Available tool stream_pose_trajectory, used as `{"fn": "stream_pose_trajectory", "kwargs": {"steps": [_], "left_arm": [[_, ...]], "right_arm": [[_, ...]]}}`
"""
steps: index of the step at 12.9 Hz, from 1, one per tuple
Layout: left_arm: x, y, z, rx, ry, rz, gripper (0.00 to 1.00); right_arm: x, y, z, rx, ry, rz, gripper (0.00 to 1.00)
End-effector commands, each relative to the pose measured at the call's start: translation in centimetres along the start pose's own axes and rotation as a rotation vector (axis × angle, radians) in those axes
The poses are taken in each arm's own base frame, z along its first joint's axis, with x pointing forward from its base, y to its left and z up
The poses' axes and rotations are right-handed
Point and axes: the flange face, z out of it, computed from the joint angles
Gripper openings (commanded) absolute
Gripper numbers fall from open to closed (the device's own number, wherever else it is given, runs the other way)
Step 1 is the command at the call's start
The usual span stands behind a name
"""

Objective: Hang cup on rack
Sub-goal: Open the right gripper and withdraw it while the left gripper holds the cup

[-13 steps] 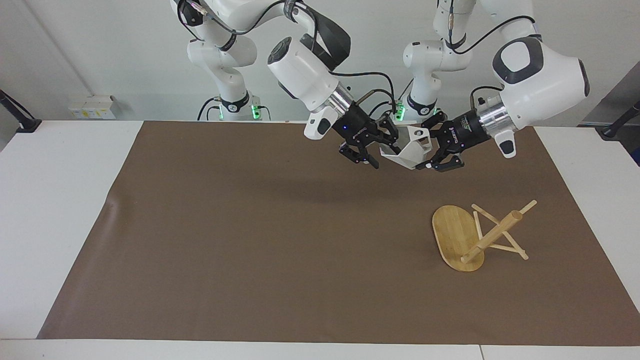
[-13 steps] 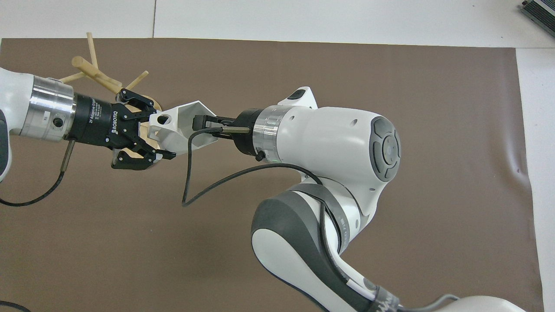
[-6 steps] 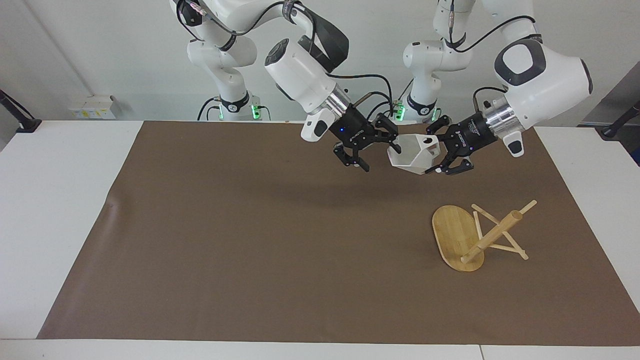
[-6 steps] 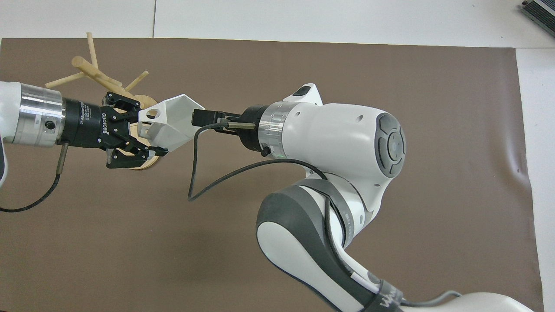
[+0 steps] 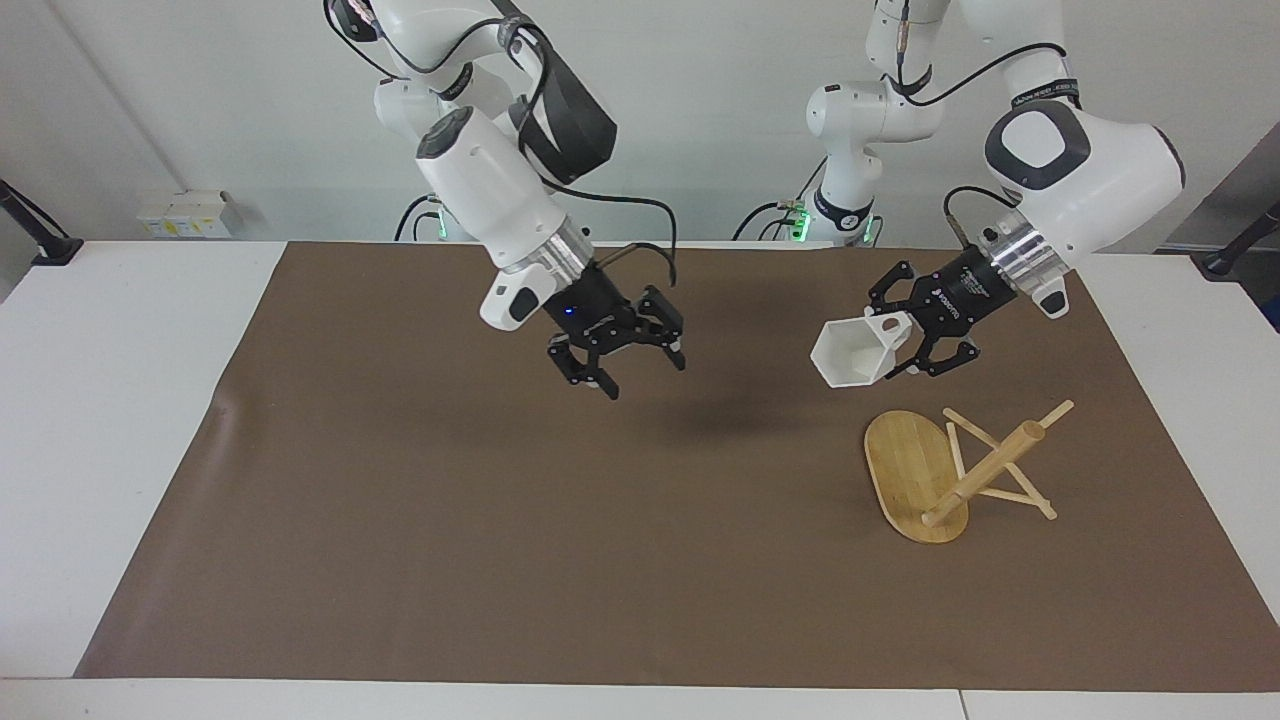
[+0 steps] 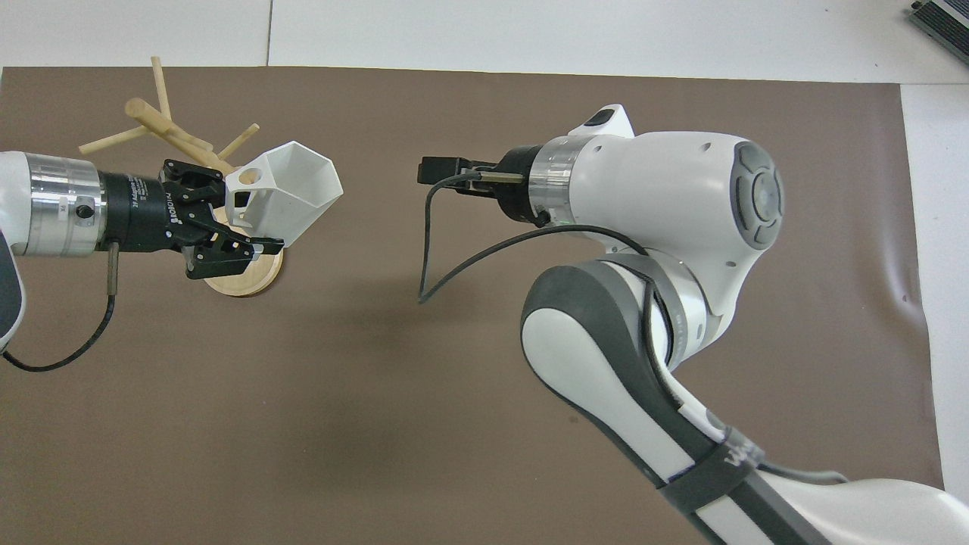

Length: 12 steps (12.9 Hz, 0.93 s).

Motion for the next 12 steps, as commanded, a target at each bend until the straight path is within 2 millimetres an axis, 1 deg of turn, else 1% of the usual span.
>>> {"fn": "stream_pose_trajectory", "kwargs": {"steps": [1, 2, 3, 5, 8, 10, 12], "left_arm": [[0.4, -0.6, -0.2, -0.1, 0.023, -0.094, 0.0], [0.5, -0.8, 0.7, -0.135, 0.027, -0.118, 0.0], [0.8, -0.5, 0.9, -0.156, 0.021, -0.137, 0.0], [1.3, -0.2, 1.3, -0.169, 0.019, -0.162, 0.0], [1.9, 0.7, 1.7, -0.229, -0.009, -0.226, 0.0], [2.0, 1.1, 2.1, -0.26, -0.029, -0.272, 0.0], [2.0, 1.2, 2.3, -0.265, -0.036, -0.31, 0.0]], "right_arm": [[0.5, 4.9, -4.4, -0.078, -0.053, -0.096, 1.0], [0.6, 6.9, -5.9, -0.135, -0.076, -0.124, 1.0], [0.4, 8.2, -7.0, -0.214, -0.104, -0.155, 1.0], [-0.2, 9.9, -9.0, -0.357, -0.163, -0.197, 1.0], [-1.3, 13.7, -11.8, -0.414, -0.258, -0.119, 1.0], [-2.1, 15.1, -13.6, -0.471, -0.31, -0.094, 1.0], [-3.0, 16.9, -15.3, -0.481, -0.354, -0.037, 1.0]]}}
